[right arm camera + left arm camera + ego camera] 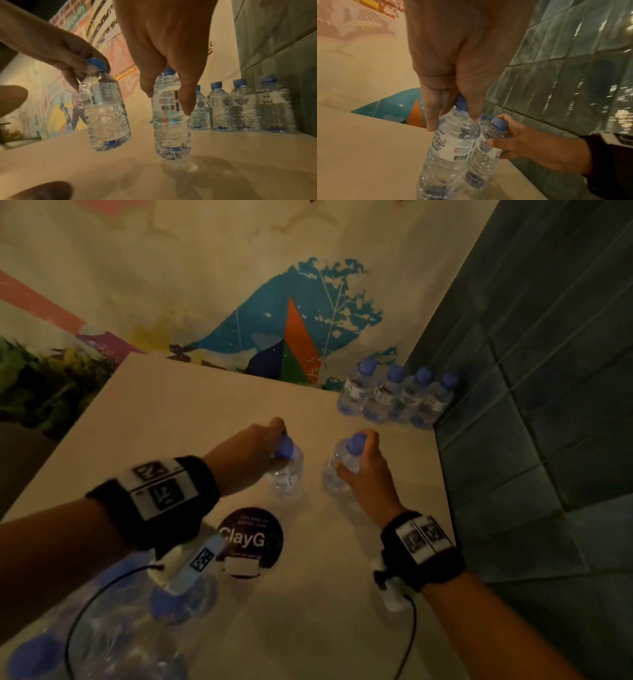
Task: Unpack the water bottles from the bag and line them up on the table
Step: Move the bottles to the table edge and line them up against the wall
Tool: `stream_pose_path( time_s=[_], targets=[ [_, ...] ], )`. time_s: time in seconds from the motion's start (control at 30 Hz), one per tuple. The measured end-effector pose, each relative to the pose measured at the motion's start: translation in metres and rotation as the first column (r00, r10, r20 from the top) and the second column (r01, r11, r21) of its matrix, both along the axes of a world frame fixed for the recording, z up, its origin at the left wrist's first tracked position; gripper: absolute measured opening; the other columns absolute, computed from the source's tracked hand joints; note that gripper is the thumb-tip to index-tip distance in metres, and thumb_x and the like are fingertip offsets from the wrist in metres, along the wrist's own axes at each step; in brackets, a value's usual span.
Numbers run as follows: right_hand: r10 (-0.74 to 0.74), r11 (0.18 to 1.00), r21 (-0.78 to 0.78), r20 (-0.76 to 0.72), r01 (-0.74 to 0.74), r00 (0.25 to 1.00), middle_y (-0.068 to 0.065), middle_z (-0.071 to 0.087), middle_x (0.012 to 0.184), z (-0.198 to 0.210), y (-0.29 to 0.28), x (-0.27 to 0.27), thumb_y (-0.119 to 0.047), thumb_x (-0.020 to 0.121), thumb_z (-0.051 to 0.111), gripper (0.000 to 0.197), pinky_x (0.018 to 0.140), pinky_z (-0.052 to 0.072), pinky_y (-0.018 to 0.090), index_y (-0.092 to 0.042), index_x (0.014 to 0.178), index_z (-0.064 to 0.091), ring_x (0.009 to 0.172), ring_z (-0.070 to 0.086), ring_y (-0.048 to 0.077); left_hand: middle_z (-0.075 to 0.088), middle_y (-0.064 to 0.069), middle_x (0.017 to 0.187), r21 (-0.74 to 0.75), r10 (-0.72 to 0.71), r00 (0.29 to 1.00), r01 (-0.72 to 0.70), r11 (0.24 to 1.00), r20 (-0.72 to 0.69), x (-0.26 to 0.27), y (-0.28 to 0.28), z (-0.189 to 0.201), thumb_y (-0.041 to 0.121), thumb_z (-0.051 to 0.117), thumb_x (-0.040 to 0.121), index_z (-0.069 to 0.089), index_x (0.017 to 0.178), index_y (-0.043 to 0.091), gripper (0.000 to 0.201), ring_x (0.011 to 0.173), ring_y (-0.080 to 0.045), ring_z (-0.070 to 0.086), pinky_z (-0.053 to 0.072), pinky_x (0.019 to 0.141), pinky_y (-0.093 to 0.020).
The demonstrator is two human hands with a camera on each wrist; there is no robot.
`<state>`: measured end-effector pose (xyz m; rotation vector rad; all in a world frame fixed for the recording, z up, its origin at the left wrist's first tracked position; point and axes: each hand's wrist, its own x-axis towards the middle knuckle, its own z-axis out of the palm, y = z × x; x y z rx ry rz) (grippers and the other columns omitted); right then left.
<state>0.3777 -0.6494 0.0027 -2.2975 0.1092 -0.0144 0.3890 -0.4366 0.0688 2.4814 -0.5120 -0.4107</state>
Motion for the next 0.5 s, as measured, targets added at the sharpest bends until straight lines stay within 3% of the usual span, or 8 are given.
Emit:
stream_pose_path(
  time_s=[0.13, 0.2, 0.33, 0.5],
  targets=[
    [0.033, 0.997, -0.067, -0.003, -0.033, 0.999, 0.021, 0.044, 0.136, -0.020, 0.009, 0.070, -0.016, 0.085, 0.063, 0.066, 0.088, 0.043, 0.039, -0.011, 0.137, 0.022, 0.115, 0.052, 0.037, 0.060, -0.014, 0.100, 0.042, 0.082, 0.997, -0.082, 0.996, -0.006, 0.068, -0.016, -0.019, 0.020, 0.059, 0.089, 0.047, 0.107, 0.001, 0.029, 0.088, -0.031, 0.056, 0.044, 0.075, -0.042],
    [0.045, 0.998, -0.039, 0.017, -0.044, 0.999, 0.022, 0.043, 0.136, -0.027, 0.016, 0.096, -0.016, 0.086, 0.059, 0.063, 0.092, 0.046, 0.043, -0.014, 0.139, 0.023, 0.114, 0.052, 0.037, 0.059, -0.023, 0.107, 0.079, 0.107, 0.994, -0.107, 0.991, 0.007, 0.097, -0.021, -0.032, 0.019, 0.058, 0.089, 0.049, 0.106, -0.002, 0.028, 0.099, -0.038, 0.056, 0.043, 0.081, -0.044],
    [0.071, 0.988, -0.143, 0.062, -0.061, 0.996, 0.022, 0.035, 0.140, -0.048, 0.028, 0.144, -0.011, 0.089, 0.056, 0.067, 0.096, 0.041, 0.044, -0.015, 0.144, 0.019, 0.122, 0.044, 0.038, 0.058, -0.030, 0.110, 0.059, 0.219, 0.975, -0.220, 0.974, 0.027, 0.149, -0.035, -0.058, 0.014, 0.054, 0.090, 0.046, 0.106, -0.008, 0.028, 0.104, -0.042, 0.056, 0.040, 0.076, -0.040],
    [0.092, 0.963, -0.269, 0.210, -0.033, 0.973, 0.021, 0.043, 0.128, -0.047, 0.030, 0.162, -0.011, 0.085, 0.063, 0.068, 0.091, 0.048, 0.050, -0.021, 0.141, 0.027, 0.114, 0.046, 0.040, 0.059, -0.032, 0.109, 0.003, 0.289, 0.954, -0.290, 0.957, 0.084, 0.178, -0.047, -0.061, 0.018, 0.058, 0.088, 0.040, 0.108, -0.006, 0.036, 0.101, -0.046, 0.058, 0.043, 0.074, -0.045]
  ],
)
